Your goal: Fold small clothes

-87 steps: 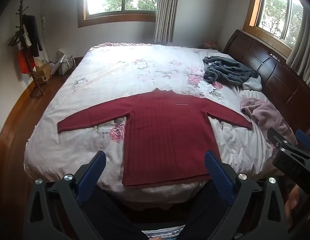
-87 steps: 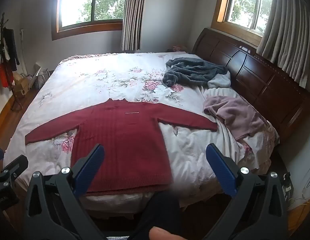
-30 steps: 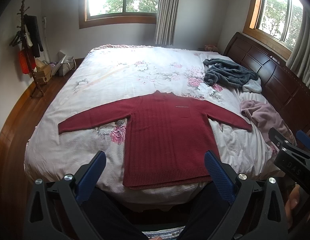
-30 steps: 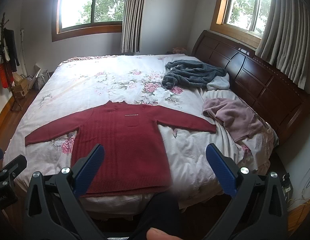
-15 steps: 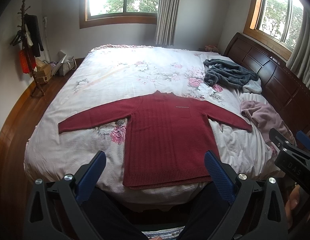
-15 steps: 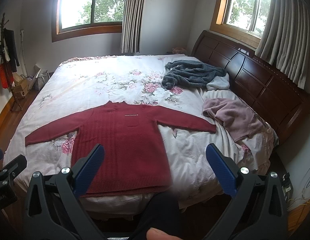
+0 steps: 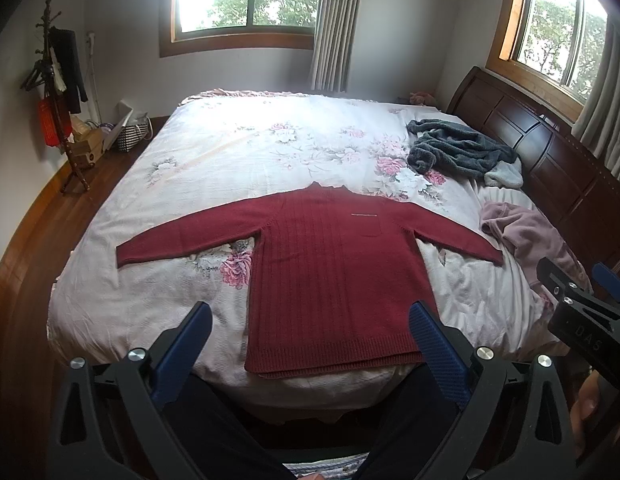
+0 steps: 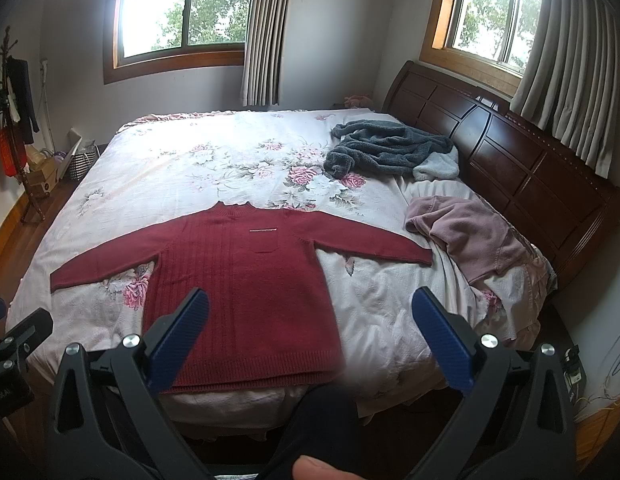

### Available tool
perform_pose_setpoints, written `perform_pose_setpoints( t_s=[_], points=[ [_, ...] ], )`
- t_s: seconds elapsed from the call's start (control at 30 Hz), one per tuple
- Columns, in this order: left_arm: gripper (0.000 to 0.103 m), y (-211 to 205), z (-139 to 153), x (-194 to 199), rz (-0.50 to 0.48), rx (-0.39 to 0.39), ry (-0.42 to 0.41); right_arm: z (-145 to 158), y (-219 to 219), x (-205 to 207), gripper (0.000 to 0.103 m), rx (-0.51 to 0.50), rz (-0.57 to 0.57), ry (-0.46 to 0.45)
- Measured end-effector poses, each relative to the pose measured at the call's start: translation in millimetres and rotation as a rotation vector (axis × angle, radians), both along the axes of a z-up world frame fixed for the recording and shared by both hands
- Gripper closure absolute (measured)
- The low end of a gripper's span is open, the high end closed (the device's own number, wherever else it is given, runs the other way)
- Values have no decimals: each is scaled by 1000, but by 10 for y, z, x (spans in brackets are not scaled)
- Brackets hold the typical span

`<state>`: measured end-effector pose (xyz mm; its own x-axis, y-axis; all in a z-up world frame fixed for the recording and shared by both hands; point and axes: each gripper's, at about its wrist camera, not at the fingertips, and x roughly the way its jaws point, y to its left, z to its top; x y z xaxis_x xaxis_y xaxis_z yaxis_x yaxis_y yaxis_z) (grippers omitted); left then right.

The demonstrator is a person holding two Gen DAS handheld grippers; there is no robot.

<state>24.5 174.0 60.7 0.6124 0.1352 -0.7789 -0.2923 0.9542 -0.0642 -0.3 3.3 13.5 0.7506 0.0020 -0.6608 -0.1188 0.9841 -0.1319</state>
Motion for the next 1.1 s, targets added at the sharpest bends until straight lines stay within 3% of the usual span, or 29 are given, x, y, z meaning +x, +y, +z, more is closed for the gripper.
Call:
perform_pose_setpoints(
  t_s=[0.4,0.77,0.87,0.93,1.03,1.1],
  points=[
    [4,7,-12,69,2,-7,12,-53,-27,38,3,-3,-6,8],
    [4,32,-368,330,-2,-44,47,-259,-76,289,3,-18,-23,37],
    [4,67,-582,428,-85,-101,-12,-472,-216,502,3,21,4,-12],
    [4,91,-799,581,-120,-129,33,-672,-365,670,3,99,87,-19],
    [4,128,-1061,773,-130,-140,85,-1177,-759,1205,3,161,22,127],
    [4,140,-1221,897,-131,-138,115,-1533,-1179,1562,3,279,-26,211]
  ],
)
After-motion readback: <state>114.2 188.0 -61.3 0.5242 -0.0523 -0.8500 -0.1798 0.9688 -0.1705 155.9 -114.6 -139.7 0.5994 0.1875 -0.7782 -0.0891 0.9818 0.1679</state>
